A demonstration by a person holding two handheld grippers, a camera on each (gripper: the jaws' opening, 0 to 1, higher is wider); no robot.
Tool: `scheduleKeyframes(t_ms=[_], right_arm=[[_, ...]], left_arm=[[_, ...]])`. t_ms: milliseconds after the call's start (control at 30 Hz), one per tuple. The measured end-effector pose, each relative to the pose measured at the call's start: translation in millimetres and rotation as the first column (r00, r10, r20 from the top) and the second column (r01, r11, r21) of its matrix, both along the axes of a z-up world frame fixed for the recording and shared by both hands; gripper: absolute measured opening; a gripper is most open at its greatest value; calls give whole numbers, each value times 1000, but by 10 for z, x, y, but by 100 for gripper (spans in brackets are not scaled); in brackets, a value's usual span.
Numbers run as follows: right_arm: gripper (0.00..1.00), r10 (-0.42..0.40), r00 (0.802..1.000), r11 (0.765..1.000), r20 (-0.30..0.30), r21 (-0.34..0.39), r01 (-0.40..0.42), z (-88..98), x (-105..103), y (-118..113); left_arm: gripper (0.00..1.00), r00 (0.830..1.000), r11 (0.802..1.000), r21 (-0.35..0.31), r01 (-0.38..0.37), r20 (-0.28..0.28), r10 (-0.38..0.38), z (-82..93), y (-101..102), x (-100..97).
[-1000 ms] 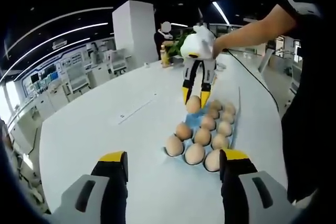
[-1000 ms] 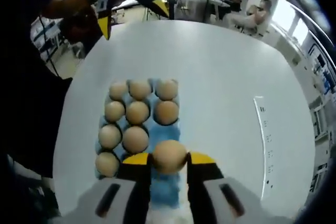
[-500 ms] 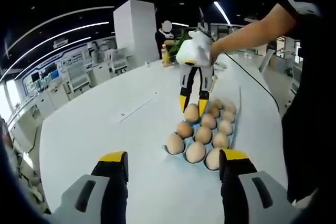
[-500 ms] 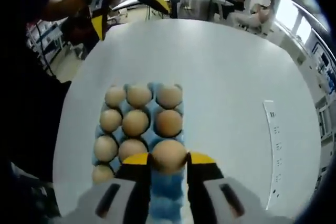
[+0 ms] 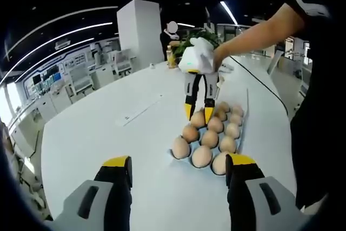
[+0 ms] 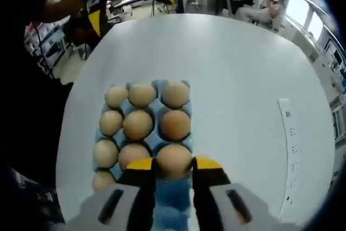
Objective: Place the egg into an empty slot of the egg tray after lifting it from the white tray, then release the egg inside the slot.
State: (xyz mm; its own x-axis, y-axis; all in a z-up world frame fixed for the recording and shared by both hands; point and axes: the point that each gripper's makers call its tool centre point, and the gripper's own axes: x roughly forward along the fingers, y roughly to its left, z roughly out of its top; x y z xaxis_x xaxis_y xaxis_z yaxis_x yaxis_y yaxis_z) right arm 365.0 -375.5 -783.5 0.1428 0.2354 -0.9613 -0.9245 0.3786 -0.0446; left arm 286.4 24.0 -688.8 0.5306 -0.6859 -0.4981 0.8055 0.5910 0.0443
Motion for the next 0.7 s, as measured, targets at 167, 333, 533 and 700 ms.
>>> scheduleKeyframes(t_ms=[167, 333, 533, 700], right_arm=[[26, 30, 999, 999, 39, 37, -31, 297, -62, 144], [26, 45, 998, 998, 38, 30, -46, 306, -76, 197], [26, 78, 996, 995, 45, 52, -80, 347, -87, 363], [27, 116, 992, 991, 45, 58, -118, 354, -98, 518]], left_arm=[[71, 1000, 1000, 9, -1, -5, 1, -24, 29, -12], [71, 1000, 1000, 12, 4, 5, -4, -10, 35, -3], [71, 1000, 1000, 18, 9, 2, -9, -22, 21, -18], [71, 1000, 1000, 21, 4, 4, -4, -21, 27, -19]])
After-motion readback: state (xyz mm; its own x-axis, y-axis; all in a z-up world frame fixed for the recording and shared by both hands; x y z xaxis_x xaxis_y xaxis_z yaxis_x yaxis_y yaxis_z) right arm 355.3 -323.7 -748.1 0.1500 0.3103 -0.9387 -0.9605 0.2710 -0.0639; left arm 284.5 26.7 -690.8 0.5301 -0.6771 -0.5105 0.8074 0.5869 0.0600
